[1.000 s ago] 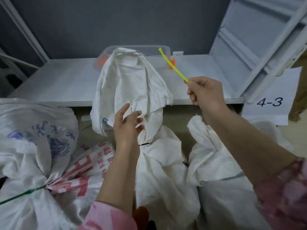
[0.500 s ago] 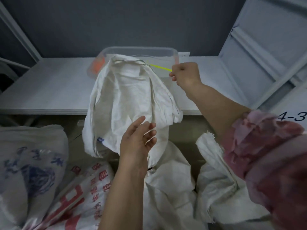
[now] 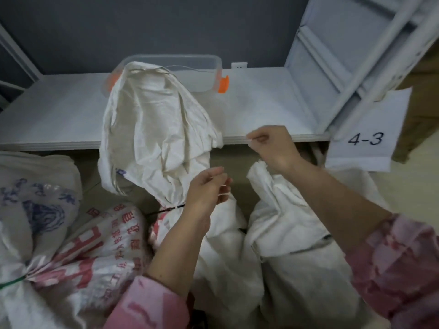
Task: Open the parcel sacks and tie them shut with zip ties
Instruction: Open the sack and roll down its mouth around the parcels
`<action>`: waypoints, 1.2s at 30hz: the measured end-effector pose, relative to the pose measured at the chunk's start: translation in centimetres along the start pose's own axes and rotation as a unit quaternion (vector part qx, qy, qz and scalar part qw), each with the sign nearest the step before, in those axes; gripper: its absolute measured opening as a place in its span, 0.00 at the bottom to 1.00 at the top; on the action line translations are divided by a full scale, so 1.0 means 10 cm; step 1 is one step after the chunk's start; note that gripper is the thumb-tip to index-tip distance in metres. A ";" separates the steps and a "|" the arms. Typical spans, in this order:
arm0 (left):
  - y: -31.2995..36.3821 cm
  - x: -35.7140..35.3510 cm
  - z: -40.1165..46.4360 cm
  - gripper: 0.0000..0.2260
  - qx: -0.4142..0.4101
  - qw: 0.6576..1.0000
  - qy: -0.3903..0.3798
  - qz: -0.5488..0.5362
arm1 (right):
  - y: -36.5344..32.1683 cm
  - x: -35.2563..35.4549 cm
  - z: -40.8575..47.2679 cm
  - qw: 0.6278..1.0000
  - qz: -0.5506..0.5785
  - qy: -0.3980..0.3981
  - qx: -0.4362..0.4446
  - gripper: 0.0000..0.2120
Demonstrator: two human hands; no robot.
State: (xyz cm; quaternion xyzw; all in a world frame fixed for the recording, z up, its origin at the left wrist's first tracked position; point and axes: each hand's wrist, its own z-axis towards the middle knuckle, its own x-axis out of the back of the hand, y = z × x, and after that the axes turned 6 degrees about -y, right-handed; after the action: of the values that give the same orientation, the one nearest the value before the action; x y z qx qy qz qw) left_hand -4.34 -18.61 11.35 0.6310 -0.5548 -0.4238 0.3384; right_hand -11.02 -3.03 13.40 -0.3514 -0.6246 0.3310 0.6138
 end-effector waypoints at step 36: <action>-0.09 -1.02 -1.15 0.26 -0.136 0.961 0.070 0.230 | 0.17 1.31 -1.61 0.982 -0.160 0.100 -0.012 0.02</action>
State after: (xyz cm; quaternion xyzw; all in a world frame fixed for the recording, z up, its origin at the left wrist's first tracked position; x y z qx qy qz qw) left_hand 6.26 -8.93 16.96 0.4624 -0.5973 -0.3606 0.5471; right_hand 5.13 8.67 19.37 -0.2858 -0.6120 0.1845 0.7140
